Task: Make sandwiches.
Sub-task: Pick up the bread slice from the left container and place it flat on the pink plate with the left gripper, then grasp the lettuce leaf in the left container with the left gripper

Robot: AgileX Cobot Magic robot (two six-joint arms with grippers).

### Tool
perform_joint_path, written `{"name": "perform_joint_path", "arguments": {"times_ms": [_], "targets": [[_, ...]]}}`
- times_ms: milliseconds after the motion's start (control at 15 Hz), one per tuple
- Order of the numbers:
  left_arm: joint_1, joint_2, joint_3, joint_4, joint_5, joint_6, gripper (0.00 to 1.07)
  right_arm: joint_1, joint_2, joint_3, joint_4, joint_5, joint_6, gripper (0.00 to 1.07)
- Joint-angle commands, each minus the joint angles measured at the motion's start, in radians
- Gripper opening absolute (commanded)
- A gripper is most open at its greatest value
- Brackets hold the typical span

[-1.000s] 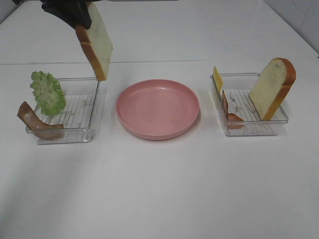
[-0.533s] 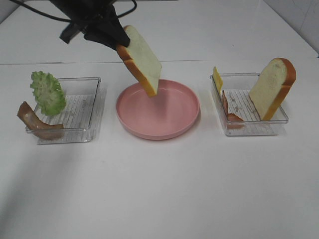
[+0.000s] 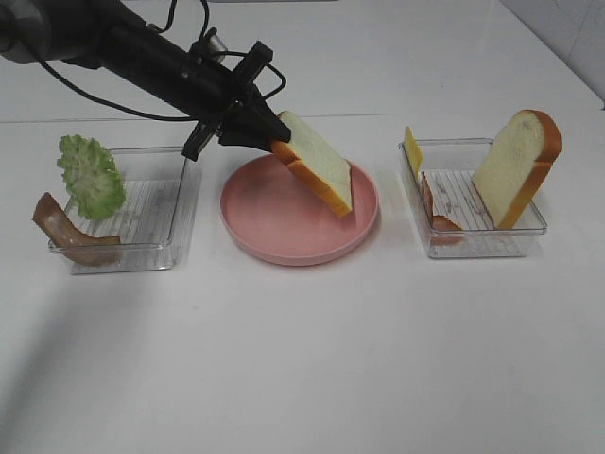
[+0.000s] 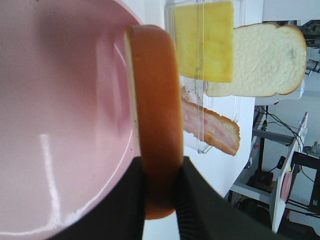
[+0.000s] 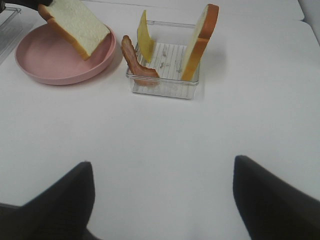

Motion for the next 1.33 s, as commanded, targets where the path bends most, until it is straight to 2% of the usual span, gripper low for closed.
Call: {"name": "perform_joint_path", "arguments": {"times_ms": [67, 200, 267, 333, 533, 600, 733, 800, 867, 1000, 1267, 1333], "targets": [[-0.007, 0.016, -0.003, -0.035, -0.001, 0.031, 0.00, -0.007, -0.011, 0.002, 0.002, -0.004, -0.007, 0.73], [-0.018, 0.022, -0.003, -0.022, 0.008, 0.031, 0.00, -0.007, -0.011, 0.002, 0.002, -0.004, -0.007, 0.73], [-0.023, 0.022, -0.003, -0.006, 0.008, 0.031, 0.04, -0.007, -0.011, 0.002, 0.002, -0.004, -0.007, 0.73], [-0.023, 0.022, -0.003, 0.013, 0.011, 0.031, 0.15, -0.007, -0.011, 0.002, 0.002, -0.004, -0.007, 0.73], [-0.023, 0.022, -0.013, 0.027, 0.053, 0.034, 0.66, -0.007, -0.011, 0.002, 0.002, -0.004, -0.007, 0.73], [-0.023, 0.022, -0.030, 0.035, 0.073, 0.054, 0.71, -0.007, -0.011, 0.002, 0.002, -0.004, -0.007, 0.73], [-0.019, 0.022, -0.096, 0.087, 0.116, 0.073, 0.71, -0.007, -0.011, 0.002, 0.002, -0.004, -0.007, 0.73], [-0.019, 0.022, -0.151, 0.146, 0.149, 0.069, 0.71, -0.007, -0.011, 0.002, 0.002, -0.004, -0.007, 0.73], [-0.019, 0.022, -0.204, 0.205, 0.188, 0.047, 0.71, -0.007, -0.011, 0.002, 0.002, -0.004, -0.007, 0.73], [-0.023, 0.003, -0.252, 0.327, 0.189, -0.068, 0.71, -0.007, -0.011, 0.002, 0.002, -0.004, -0.007, 0.73], [-0.019, -0.056, -0.263, 0.449, 0.188, -0.099, 0.71, -0.007, -0.011, 0.002, 0.002, -0.004, -0.007, 0.73], [-0.019, -0.096, -0.263, 0.551, 0.188, -0.129, 0.71, -0.007, -0.011, 0.002, 0.002, -0.004, -0.007, 0.73]]}}
